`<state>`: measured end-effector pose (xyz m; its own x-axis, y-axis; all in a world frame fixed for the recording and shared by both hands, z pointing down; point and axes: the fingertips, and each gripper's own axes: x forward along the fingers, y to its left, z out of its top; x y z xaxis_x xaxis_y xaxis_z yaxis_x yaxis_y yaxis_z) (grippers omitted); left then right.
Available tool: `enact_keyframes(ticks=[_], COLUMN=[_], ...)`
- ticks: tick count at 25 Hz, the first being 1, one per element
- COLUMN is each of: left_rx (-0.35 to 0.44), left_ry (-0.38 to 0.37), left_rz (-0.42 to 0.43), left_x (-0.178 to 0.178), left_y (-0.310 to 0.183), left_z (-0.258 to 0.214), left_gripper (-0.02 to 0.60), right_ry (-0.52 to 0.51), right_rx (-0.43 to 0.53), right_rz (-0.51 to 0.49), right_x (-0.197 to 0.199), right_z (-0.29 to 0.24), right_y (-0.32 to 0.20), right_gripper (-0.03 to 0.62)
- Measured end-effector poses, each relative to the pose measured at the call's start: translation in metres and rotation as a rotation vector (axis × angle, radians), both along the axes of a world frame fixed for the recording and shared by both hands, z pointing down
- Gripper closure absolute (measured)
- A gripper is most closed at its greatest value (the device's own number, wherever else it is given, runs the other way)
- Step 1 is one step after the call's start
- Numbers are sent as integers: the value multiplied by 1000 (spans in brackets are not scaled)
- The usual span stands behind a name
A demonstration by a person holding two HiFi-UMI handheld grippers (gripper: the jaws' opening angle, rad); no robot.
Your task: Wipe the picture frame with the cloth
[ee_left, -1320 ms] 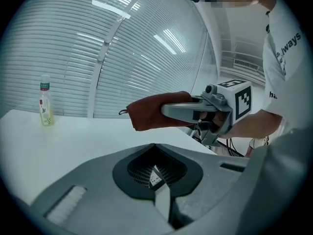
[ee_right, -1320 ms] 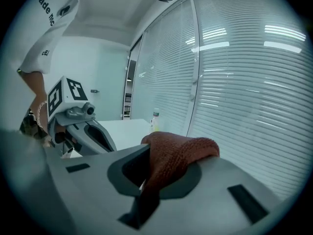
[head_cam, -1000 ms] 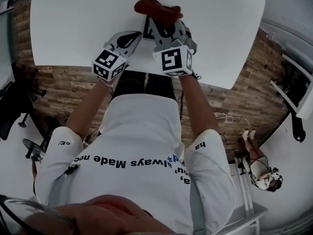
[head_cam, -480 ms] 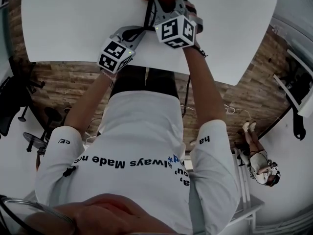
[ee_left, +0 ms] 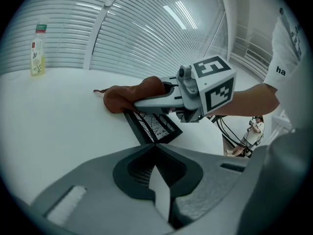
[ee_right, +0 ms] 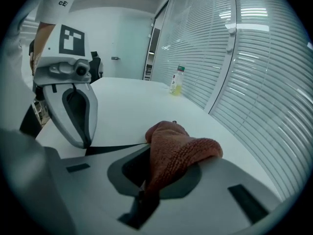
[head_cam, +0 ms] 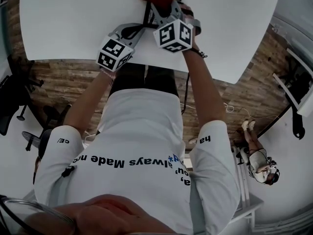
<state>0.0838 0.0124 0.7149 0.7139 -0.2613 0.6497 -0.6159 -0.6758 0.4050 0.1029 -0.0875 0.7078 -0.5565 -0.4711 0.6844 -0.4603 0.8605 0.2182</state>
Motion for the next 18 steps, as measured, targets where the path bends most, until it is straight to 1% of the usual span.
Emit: enact_keyframes(ticks=[9,14,18], left_rx=[12,18,18], left_ry=[-4,-2,-1], left_rz=[-9,-24,-18], left_x=[-2,-4,-7], left_y=[0,1,9], left_z=[0,-5,-7], left_gripper=[580,580,580], right_ry=[-23,-41,-62], right_rx=[-54,-66,-70], right_rz=[-50,-75,-92], right_x=[-12,-16,-20], right_z=[-3,-4,-6], right_y=[53,81,103], right_gripper=[563,563,563])
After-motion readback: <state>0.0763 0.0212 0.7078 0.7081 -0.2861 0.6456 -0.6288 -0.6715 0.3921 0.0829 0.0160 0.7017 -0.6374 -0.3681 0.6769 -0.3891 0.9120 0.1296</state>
